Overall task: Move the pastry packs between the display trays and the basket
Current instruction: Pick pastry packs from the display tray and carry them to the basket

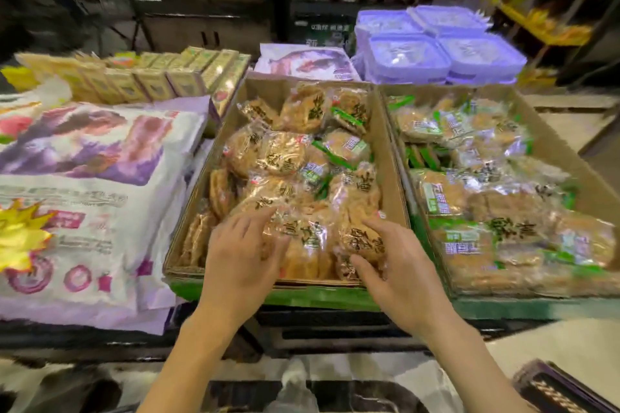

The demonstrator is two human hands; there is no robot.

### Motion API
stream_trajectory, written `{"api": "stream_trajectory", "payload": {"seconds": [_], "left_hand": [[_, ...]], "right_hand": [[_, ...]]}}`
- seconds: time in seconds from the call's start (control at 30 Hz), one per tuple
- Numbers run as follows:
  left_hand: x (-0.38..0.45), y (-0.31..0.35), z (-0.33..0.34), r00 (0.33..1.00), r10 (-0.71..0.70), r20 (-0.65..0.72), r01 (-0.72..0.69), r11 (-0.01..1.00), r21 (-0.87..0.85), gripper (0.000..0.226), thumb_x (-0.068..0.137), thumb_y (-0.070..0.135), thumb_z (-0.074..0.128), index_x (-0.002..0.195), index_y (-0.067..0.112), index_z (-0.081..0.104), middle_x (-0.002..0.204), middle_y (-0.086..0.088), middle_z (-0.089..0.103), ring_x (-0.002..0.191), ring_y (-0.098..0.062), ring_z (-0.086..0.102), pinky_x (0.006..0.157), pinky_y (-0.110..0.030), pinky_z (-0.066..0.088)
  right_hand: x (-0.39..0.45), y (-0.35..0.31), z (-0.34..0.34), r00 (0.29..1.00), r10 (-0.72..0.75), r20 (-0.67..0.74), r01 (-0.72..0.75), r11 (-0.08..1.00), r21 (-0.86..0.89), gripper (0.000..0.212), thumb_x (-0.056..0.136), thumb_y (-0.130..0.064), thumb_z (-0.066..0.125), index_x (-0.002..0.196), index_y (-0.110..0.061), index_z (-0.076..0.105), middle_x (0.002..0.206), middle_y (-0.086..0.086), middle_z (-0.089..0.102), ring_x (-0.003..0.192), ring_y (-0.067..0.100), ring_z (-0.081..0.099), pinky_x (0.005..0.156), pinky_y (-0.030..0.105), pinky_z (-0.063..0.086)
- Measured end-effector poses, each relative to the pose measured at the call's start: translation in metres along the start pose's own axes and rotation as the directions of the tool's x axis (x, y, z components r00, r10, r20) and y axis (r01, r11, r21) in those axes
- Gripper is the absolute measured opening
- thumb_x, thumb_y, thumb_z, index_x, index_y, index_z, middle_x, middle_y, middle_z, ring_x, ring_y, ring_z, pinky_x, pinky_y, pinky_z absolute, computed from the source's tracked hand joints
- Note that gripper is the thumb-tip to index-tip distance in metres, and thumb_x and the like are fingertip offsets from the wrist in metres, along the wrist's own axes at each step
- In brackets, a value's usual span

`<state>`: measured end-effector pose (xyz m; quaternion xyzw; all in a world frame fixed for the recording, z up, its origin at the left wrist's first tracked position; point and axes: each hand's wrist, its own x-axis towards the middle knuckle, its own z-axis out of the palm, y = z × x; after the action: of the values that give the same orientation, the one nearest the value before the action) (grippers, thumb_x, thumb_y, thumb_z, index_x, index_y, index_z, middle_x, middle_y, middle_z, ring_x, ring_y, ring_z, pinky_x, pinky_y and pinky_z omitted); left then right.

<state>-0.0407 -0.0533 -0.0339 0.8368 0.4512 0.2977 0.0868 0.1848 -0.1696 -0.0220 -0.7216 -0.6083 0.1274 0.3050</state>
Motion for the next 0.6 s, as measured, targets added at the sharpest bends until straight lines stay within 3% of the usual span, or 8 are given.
{"api": "stream_trajectory", "payload": {"seconds": [0.13, 0.23, 0.3, 0.47, 0.6], "left_hand": [[0.022, -0.022, 0.004, 0.997, -0.074, -0.001, 0.074, 0.997, -0.001, 0.044, 0.098, 0.044, 0.051, 0.127, 0.011, 0.06, 0.116, -0.006, 0.067, 0.112, -0.025, 0.059, 0.094, -0.041, 0.047], [0.026, -0.023, 0.006, 0.988, -0.14, 0.059, 0.144, 0.988, -0.06, 0.04, 0.1, 0.04, 0.053, 0.128, 0.012, 0.059, 0.118, -0.006, 0.065, 0.112, -0.025, 0.059, 0.093, -0.04, 0.048], [0.028, -0.023, 0.008, 0.98, -0.149, 0.131, 0.158, 0.986, -0.062, 0.045, 0.098, 0.042, 0.054, 0.134, 0.015, 0.056, 0.128, -0.005, 0.061, 0.121, -0.025, 0.055, 0.101, -0.045, 0.049], [0.041, -0.037, 0.003, 0.948, -0.239, 0.212, 0.263, 0.961, -0.09, 0.06, 0.092, 0.041, 0.065, 0.144, 0.017, 0.048, 0.145, -0.004, 0.051, 0.136, -0.021, 0.043, 0.112, -0.04, 0.037], [0.058, -0.047, 0.003, 0.897, -0.278, 0.343, 0.321, 0.944, -0.076, 0.075, 0.095, 0.051, 0.056, 0.156, 0.025, 0.022, 0.161, 0.001, 0.028, 0.143, -0.018, 0.038, 0.112, -0.039, 0.039]], "right_hand": [[0.042, -0.012, 0.015, 0.991, -0.044, 0.123, 0.054, 0.995, -0.08, 0.066, 0.094, -0.047, 0.065, 0.151, -0.025, 0.039, 0.137, -0.006, 0.055, 0.131, 0.012, 0.046, 0.108, 0.032, 0.041], [0.073, -0.023, 0.026, 0.969, 0.028, 0.246, 0.041, 0.962, -0.271, 0.074, 0.091, -0.068, 0.052, 0.153, -0.035, 0.03, 0.139, -0.011, 0.051, 0.13, 0.014, 0.044, 0.107, 0.034, 0.039], [0.09, -0.024, 0.03, 0.935, 0.068, 0.348, 0.064, 0.933, -0.355, 0.078, 0.088, -0.077, 0.047, 0.153, -0.04, 0.028, 0.142, -0.015, 0.048, 0.13, 0.012, 0.038, 0.107, 0.034, 0.036], [0.105, -0.024, 0.029, 0.868, 0.089, 0.489, 0.125, 0.913, -0.388, 0.083, 0.077, -0.085, 0.052, 0.145, -0.04, 0.04, 0.141, -0.02, 0.05, 0.131, 0.011, 0.032, 0.108, 0.037, 0.028], [0.109, -0.025, 0.025, 0.839, 0.103, 0.534, 0.097, 0.937, -0.334, 0.074, 0.071, -0.081, 0.061, 0.132, -0.041, 0.048, 0.131, -0.025, 0.049, 0.124, 0.006, 0.032, 0.108, 0.033, 0.03]]}}
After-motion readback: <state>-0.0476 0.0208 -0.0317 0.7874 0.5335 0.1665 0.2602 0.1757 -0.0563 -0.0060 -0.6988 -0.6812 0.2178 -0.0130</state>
